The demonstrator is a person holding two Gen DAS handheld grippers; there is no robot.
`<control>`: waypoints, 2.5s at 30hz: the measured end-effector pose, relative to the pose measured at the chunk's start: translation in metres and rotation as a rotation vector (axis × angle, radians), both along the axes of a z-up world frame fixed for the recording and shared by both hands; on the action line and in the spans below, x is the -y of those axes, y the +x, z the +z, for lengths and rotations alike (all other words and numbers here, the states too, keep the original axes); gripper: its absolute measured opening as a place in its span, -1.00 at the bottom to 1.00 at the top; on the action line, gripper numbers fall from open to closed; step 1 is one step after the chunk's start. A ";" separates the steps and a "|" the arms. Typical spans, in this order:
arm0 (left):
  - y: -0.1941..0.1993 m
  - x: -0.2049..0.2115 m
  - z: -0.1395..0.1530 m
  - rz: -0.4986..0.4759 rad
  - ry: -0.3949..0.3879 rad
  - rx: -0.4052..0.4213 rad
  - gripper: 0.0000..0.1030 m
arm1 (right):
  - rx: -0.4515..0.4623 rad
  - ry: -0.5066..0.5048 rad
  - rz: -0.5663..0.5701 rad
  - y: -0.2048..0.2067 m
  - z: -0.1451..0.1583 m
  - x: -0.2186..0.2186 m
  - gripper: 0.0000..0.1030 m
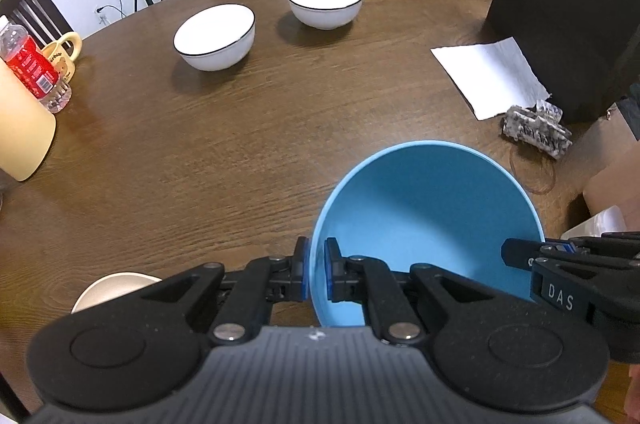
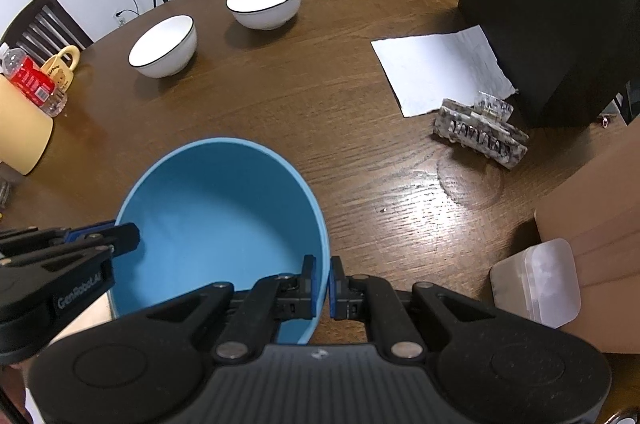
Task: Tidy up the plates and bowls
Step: 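Carry the held blue bowl with both grippers toward the stacked cream plates, then lower the blue bowl onto the table beside the cream plates with both grippers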
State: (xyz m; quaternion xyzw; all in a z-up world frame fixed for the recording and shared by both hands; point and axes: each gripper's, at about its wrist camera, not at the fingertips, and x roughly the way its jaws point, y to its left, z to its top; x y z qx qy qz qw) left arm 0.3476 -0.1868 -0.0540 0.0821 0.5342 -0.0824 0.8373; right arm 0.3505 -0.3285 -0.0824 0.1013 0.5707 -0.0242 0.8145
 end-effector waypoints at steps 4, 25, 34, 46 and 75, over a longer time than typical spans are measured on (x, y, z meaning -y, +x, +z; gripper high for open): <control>-0.003 0.003 -0.003 -0.006 0.001 -0.008 -0.84 | -0.010 -0.003 -0.001 -0.002 -0.004 0.002 -0.89; -0.012 0.020 -0.027 -0.034 0.014 -0.051 -0.84 | -0.053 0.004 -0.009 -0.009 -0.029 0.021 -0.89; -0.011 0.024 -0.032 -0.043 0.015 -0.066 -0.84 | -0.065 0.008 -0.016 -0.009 -0.037 0.027 -0.89; -0.011 0.026 -0.039 -0.050 0.018 -0.086 -0.84 | -0.080 0.009 -0.024 -0.009 -0.043 0.029 -0.89; -0.008 0.024 -0.046 -0.042 0.022 -0.102 -0.84 | -0.098 0.010 -0.028 -0.004 -0.053 0.028 -0.89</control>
